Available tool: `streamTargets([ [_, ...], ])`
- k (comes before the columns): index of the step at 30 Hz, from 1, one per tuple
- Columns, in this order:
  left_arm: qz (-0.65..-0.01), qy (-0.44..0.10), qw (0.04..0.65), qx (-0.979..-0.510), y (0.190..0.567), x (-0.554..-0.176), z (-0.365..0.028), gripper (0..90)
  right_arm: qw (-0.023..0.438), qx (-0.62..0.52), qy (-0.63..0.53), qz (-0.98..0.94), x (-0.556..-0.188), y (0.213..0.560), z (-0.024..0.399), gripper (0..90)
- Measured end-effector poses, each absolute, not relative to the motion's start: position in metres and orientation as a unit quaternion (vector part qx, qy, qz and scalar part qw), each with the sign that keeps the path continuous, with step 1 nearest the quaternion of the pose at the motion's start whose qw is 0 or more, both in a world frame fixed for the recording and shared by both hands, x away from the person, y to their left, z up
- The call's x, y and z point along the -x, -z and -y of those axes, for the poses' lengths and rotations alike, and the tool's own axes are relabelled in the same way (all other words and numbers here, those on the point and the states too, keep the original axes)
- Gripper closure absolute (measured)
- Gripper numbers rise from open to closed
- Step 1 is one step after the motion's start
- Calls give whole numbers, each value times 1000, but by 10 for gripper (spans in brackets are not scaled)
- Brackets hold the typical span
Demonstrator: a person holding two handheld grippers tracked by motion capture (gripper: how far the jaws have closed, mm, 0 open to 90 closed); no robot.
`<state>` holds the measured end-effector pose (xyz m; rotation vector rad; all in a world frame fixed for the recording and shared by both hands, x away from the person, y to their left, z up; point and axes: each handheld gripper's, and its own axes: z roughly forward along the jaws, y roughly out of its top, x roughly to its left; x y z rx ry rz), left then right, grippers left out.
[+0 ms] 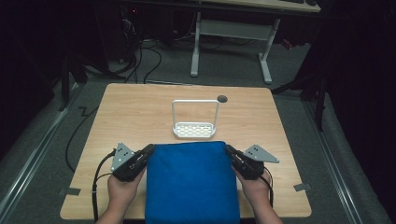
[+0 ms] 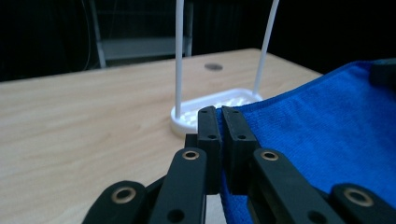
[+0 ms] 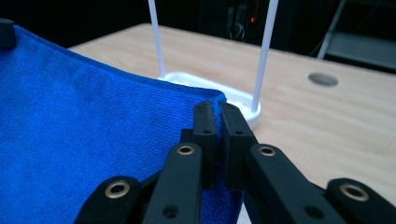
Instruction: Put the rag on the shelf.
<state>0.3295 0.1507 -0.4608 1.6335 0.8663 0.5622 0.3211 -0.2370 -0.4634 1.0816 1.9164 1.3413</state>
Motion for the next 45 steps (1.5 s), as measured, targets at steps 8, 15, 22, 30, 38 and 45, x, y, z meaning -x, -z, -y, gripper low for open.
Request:
streamTargets([
  [8,-334,-280,582,-686,432,-319,-145,871,306,-381,-527,-696,-312,435,235,868],
  [15,-321,-298,601,-668,404,-324,-145,873,323,-369,-543,-682,-313,416,234,868],
  [22,-303,-316,607,-664,382,-333,-141,874,346,-360,-556,-664,-318,390,237,868],
  [30,-300,-319,621,-650,360,-347,-140,875,365,-352,-567,-649,-327,362,239,869],
  [38,-298,-326,619,-650,348,-361,-139,875,372,-352,-568,-644,-335,347,239,870],
  [45,-312,-321,605,-658,347,-382,-141,876,370,-362,-563,-643,-347,344,241,871],
])
